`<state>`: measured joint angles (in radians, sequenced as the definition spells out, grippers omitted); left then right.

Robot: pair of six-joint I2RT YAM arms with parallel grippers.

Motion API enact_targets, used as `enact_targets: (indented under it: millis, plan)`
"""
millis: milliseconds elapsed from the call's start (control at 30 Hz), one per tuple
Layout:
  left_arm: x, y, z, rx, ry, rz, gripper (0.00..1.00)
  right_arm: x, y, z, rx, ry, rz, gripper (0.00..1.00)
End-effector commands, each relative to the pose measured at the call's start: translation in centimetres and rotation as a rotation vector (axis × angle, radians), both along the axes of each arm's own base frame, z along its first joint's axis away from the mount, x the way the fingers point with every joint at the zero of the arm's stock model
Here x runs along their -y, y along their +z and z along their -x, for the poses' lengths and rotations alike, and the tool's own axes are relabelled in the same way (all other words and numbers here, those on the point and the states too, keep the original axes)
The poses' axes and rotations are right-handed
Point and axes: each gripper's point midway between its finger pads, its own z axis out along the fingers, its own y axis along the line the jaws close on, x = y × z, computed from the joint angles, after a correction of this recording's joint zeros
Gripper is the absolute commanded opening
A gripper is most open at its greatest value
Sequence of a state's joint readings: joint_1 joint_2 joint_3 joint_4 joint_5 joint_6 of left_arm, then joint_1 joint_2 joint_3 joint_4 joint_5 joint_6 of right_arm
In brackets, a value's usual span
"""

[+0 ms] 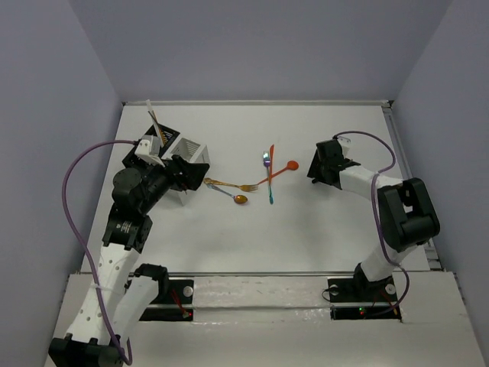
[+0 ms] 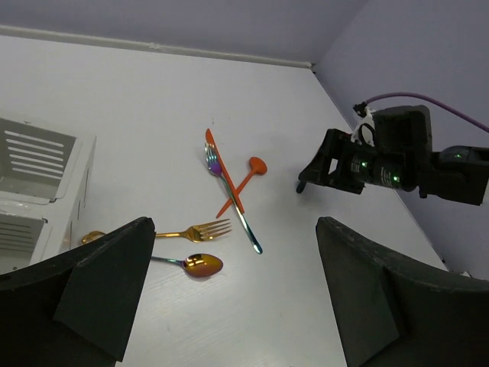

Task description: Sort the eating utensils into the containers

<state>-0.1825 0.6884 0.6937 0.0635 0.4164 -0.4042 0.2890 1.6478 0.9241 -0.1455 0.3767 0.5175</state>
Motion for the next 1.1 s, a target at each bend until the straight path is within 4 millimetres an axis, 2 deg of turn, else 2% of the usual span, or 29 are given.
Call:
enact_targets:
  millis: [0, 167, 367, 433, 500, 667, 767, 833, 867, 967, 1067]
  plan:
    - [0.9, 1.6, 0.9, 0.069, -0.069, -0.006, 0.99, 0.2, 0.7, -2.1, 0.011, -0.042, -0.005, 0.72]
    - [0.9, 2.4, 1.6, 0.101, -0.075, 0.004, 0.99, 0.0, -0.8, -2.2, -0.047, -0.045, 0.002, 0.68]
    - [0.9, 2.6, 1.8, 0.107, -0.081, 0.014, 0.99, 0.1, -3.1, -0.6, -0.096, -0.039, -0.004, 0.59]
    - [0.9, 2.7, 1.8, 0.109, -0.079, 0.015, 0.99, 0.2, -3.5, -0.3, -0.112, -0.042, 0.003, 0.48]
    - [0.9, 2.6, 1.8, 0.107, -0.079, 0.015, 0.99, 0.1, -3.4, -0.3, -0.113, -0.036, -0.002, 0.47]
    - [1.0, 2.5, 1.7, 0.103, -0.082, 0.013, 0.99, 0.1, -2.9, -0.3, -0.111, -0.016, 0.01, 0.22]
    - [1.1, 2.6, 1.8, 0.104, -0.085, 0.012, 0.99, 0.4, -2.8, 0.0, -0.107, -0.009, 0.021, 0.15]
    - [1.2, 2.3, 1.7, 0.096, -0.088, 0.014, 0.99, 0.3, -2.1, 0.4, -0.076, 0.002, 0.011, 0.11]
    - [1.2, 2.3, 1.7, 0.094, -0.091, 0.015, 0.99, 0.2, -0.8, 0.0, -0.03, 0.008, -0.003, 0.09]
    - [1.6, 1.8, 1.6, 0.072, -0.109, 0.027, 0.99, 0.1, 0.8, 0.4, 0.027, 0.043, -0.01, 0.07]
    - [2.2, 1.2, 1.5, 0.045, -0.14, 0.042, 0.98, -0.7, 4.1, 0.8, 0.124, 0.117, -0.027, 0.07]
